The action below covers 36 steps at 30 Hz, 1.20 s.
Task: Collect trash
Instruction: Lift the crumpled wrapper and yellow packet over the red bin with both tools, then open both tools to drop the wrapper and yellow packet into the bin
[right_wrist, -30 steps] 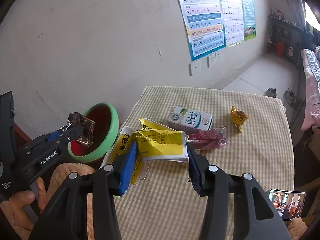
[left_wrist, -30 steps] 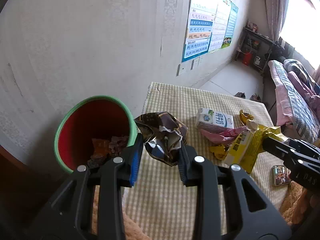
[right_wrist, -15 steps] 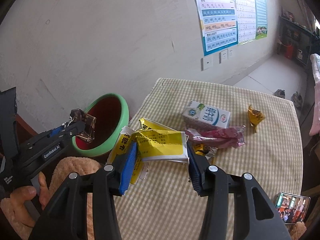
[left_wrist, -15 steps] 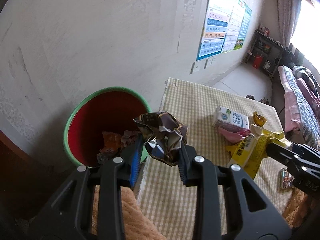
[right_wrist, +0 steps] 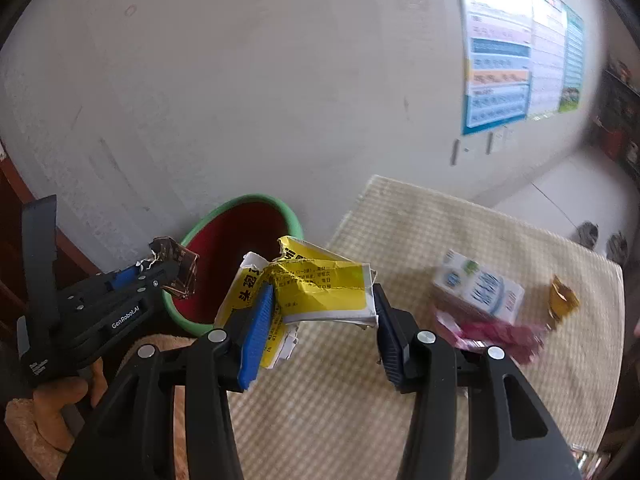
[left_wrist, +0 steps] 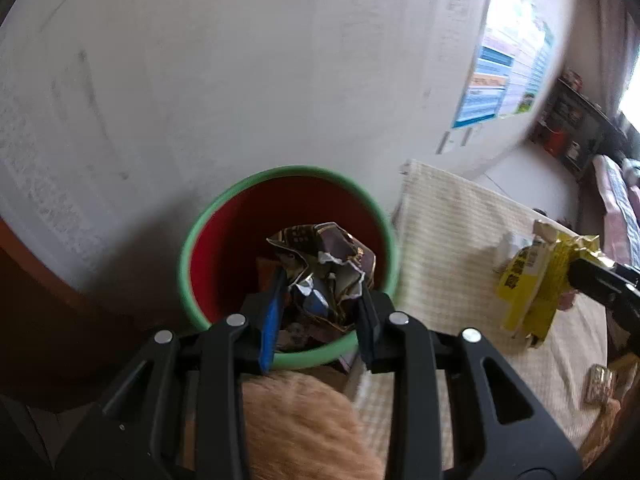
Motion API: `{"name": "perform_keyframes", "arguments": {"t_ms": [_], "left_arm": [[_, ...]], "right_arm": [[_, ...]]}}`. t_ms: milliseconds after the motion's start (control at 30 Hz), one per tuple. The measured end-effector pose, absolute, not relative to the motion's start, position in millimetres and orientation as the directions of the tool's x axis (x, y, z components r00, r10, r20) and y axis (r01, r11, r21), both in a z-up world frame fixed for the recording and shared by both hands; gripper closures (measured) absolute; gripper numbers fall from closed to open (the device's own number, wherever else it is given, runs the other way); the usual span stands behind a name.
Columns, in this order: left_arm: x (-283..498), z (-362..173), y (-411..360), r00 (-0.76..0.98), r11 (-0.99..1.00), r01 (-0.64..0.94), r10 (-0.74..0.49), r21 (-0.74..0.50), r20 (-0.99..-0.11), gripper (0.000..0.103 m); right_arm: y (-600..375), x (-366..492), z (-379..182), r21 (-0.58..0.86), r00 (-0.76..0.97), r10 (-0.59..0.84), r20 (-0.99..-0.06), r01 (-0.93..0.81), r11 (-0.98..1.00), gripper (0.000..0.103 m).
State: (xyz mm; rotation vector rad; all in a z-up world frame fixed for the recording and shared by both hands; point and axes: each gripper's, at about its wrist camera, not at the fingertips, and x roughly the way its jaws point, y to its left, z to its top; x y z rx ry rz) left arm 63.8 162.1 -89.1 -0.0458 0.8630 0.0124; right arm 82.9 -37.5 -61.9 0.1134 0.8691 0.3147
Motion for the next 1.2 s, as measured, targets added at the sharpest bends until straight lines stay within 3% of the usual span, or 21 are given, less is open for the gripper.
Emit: {"name": "perform_keyframes", "arguments": {"t_ms": [1033,1067,1100,1133,1200], "left_arm": [[105,-118,225,0.584,0.986,-0.161,0.059,-0.045,-0.810,0.072],[106,-118,224,0.585,0.985,-0.168,0.064,-0.044,-0.808,0.070],[106,-118,225,0.585,0.983,-0.178,0.072,-0.041,-0.808,0.056],[106,-118,226,0.587,0.983,-0.179,0.070,-0.045,-0.806,0.050],[104,-117,226,0.594,0.983,-0.179,0.073,-0.043,-0.801,0.048]], "right_arm": [[67,169,-77,0.158,0.537,0.352,-0.766,-0.374,0.914,0.054],[68,170,-77,0.159,0.538,0.357,-0.763,-0.379,0.911,0.054],[69,171,-78,0.159,0.536,0.360,-0.764,-0.384,0.910,0.054],[69,172,-78,0.159,0.532,0.362,-0.766,-0.388,0.908,0.054],[67,172,-79,0.173,0.532,0.375,-0.760,-0.390,0.904,0.048]]}}
